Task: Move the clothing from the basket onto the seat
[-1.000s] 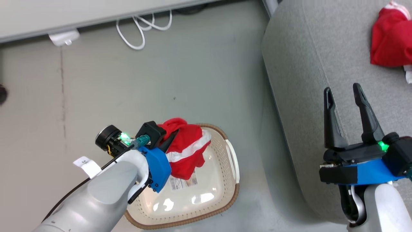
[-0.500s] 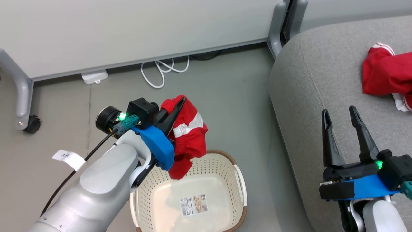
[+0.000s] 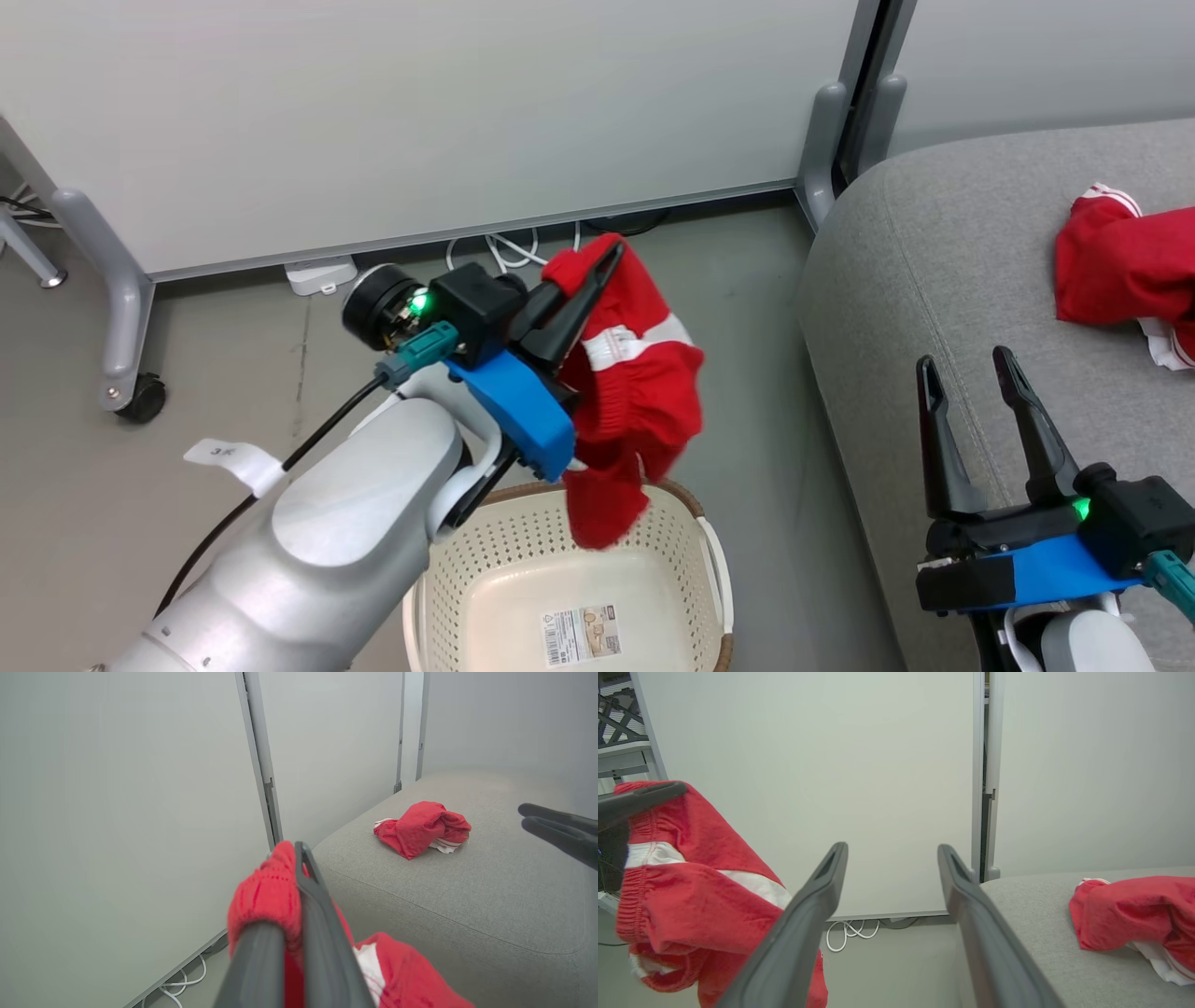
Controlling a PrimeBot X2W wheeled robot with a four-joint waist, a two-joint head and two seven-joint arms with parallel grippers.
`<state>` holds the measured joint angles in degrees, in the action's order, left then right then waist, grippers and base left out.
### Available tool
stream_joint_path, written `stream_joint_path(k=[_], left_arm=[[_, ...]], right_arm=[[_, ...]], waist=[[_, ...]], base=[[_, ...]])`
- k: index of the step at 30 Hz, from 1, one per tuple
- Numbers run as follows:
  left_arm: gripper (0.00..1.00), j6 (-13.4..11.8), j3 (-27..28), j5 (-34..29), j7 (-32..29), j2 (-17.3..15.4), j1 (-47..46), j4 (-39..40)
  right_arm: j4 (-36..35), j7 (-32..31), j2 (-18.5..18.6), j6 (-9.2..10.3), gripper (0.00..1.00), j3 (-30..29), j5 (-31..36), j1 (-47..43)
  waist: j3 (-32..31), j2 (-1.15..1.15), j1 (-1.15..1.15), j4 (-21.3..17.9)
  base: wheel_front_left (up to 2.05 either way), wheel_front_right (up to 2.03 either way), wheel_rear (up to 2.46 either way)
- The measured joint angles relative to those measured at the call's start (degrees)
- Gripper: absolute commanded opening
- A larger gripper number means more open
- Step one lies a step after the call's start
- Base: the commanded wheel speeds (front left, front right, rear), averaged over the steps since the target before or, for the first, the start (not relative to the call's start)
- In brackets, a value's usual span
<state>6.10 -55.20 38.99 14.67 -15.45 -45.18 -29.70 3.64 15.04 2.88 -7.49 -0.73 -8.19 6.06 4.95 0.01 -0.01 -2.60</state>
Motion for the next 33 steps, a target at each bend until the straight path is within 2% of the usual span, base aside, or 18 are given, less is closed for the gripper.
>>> stream_joint_path(k=[14, 23, 33], left_arm=[[0.00, -0.8, -1.3, -0.2, -2.1, 0.1, -0.5, 3.6], [0.00, -1.0, -1.4, -0.2, -2.0, 0.1, -0.5, 3.6], [0.00, -1.0, -1.9, -0.5, -1.3, 1.5, -1.4, 3.3]], right_arm=[[-1.5, 0.0, 0.0, 0.01, 1.00, 2.0, 0.0, 0.5], [-2.3, 0.0, 1.3, 0.01, 1.00, 11.4, 0.4, 6.6], [6.3, 0.0, 1.1, 0.01, 1.00, 20.4, 0.7, 13.2]], waist=[[-0.3, 0.00, 0.00, 0.9], [-0.3, 0.00, 0.01, 1.2], [0.3, 0.00, 0.01, 2.4]], base=[[0.00, 0.00, 0.00], [0.00, 0.00, 0.00], [0.00, 0.00, 0.00]])
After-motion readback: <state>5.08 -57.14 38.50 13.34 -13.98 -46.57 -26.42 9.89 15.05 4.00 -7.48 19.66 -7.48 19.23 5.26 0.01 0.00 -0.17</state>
